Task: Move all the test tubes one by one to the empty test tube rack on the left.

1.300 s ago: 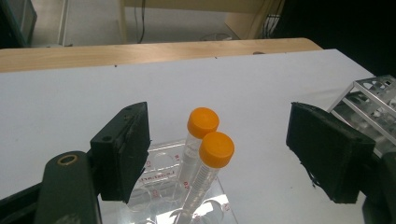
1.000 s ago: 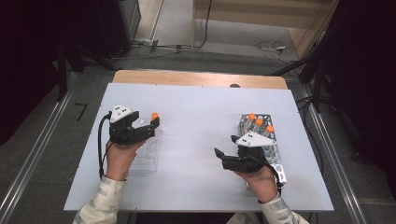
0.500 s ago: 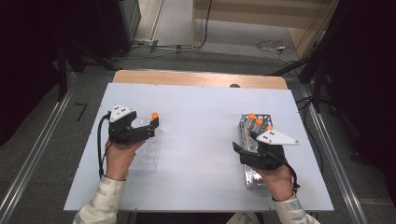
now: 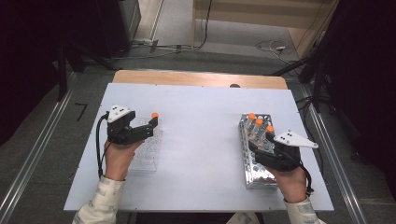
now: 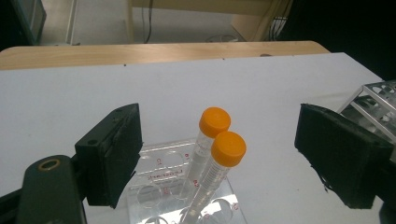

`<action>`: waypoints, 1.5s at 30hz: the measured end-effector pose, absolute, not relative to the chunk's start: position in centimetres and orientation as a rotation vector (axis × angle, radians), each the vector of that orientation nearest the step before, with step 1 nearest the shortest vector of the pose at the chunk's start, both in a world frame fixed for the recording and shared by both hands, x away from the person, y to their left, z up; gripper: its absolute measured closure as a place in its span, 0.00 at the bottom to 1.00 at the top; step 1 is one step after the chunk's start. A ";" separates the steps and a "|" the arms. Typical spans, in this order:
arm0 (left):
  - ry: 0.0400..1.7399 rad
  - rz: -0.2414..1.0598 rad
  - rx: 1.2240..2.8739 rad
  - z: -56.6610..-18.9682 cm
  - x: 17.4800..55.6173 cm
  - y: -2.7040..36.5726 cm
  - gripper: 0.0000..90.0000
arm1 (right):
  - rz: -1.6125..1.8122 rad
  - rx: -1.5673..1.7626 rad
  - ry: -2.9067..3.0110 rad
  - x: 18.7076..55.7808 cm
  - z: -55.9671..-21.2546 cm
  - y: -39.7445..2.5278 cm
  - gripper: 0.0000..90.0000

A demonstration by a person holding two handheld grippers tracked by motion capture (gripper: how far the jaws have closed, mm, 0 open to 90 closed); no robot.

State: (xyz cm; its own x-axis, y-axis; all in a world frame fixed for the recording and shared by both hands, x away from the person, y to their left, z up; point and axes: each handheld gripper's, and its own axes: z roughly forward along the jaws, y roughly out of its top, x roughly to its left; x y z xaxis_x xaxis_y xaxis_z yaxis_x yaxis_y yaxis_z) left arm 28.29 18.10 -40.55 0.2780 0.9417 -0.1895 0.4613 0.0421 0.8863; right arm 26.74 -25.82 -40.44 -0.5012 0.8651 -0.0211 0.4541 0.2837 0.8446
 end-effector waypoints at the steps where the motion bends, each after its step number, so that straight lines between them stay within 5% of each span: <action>1: 1.333 0.621 1.575 -40.6 28.3 18.1 0.17 | 1.120 1.189 2.070 26.8 -40.5 -26.1 0.31; 12: 1.328 0.618 1.574 -40.5 28.3 18.1 0.17 | 1.067 1.265 2.015 28.3 -41.9 -28.2 0.35; 24: 1.326 0.615 1.589 -40.7 28.4 17.8 0.18 | 1.049 1.243 2.035 30.3 -43.3 -29.4 0.55; 45: 1.331 0.609 1.593 -40.9 28.5 17.6 0.18 | 1.005 1.194 2.080 32.1 -44.2 -29.2 0.71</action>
State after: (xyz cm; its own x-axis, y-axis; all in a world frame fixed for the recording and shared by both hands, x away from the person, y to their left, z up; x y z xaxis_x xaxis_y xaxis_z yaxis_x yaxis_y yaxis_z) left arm 28.46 17.63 -40.93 0.2866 0.9397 -0.1868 0.4725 0.0310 0.8808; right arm 32.08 -29.19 -44.21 -0.4658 0.8810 -0.0829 0.4829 0.3316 0.8104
